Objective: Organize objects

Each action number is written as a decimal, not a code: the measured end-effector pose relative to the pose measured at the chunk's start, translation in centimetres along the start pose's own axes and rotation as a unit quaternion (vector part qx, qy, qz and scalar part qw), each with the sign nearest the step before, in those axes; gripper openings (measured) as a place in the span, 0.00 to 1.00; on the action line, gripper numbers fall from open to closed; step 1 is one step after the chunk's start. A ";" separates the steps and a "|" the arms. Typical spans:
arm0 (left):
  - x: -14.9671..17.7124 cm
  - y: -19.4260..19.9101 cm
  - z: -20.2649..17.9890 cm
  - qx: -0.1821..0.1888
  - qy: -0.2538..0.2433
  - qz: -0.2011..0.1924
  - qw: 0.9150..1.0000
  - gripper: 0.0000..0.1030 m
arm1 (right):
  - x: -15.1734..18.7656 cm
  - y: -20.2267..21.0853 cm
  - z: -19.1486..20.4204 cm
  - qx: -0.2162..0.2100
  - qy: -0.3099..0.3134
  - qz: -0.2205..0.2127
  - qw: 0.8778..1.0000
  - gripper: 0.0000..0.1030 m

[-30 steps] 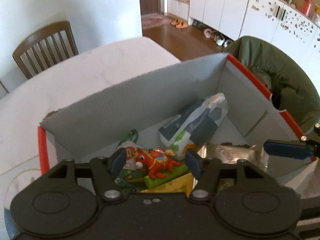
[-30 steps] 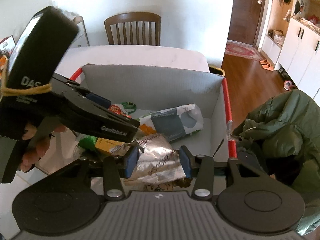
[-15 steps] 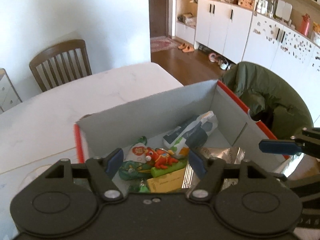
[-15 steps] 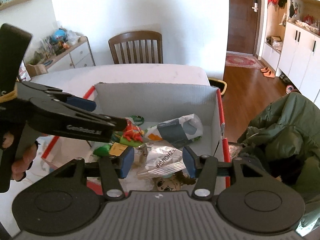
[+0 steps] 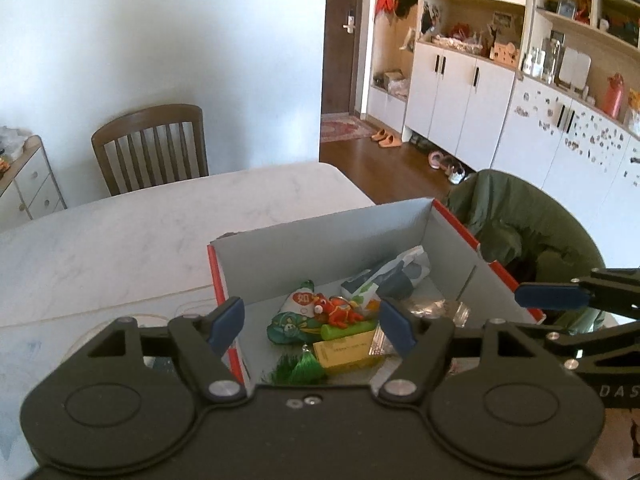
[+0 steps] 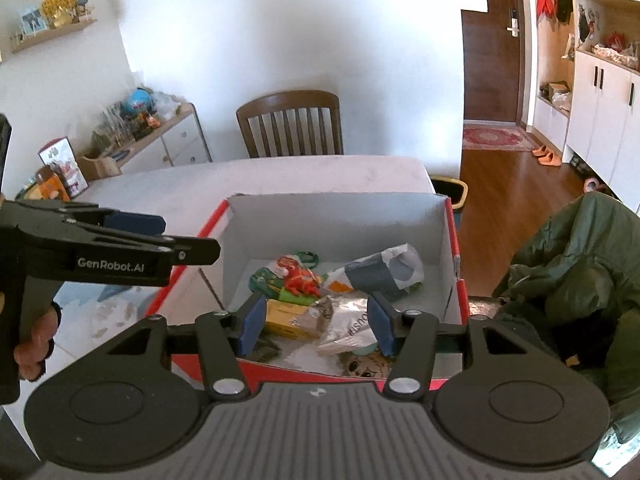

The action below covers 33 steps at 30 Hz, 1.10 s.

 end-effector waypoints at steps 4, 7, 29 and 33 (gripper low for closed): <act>0.4 1.2 0.4 0.003 0.008 -0.007 1.000 0.76 | -0.2 0.9 1.0 -0.012 0.001 -0.012 1.000 0.57; 0.6 2.1 0.5 0.005 0.012 -0.013 1.000 0.79 | -0.2 1.4 1.6 -0.018 0.005 -0.018 1.000 0.60; 2.5 5.2 2.1 0.000 0.030 -0.042 0.999 0.99 | 0.2 3.5 3.1 -0.035 -0.007 -0.050 0.998 0.93; 2.6 5.3 1.9 0.002 0.028 -0.040 0.999 0.99 | 0.1 3.6 2.6 -0.030 -0.014 -0.055 0.998 0.95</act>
Point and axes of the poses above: each gripper's, at about its wrist camera, not at the fingertips, and y roughly against the way its jaws point, z to its left, x to its underside, the point moved 10 cm from there along -y, roughly the way its jaws point, and after that the axes turned 13 degrees about -x, right-handed, at the moved point
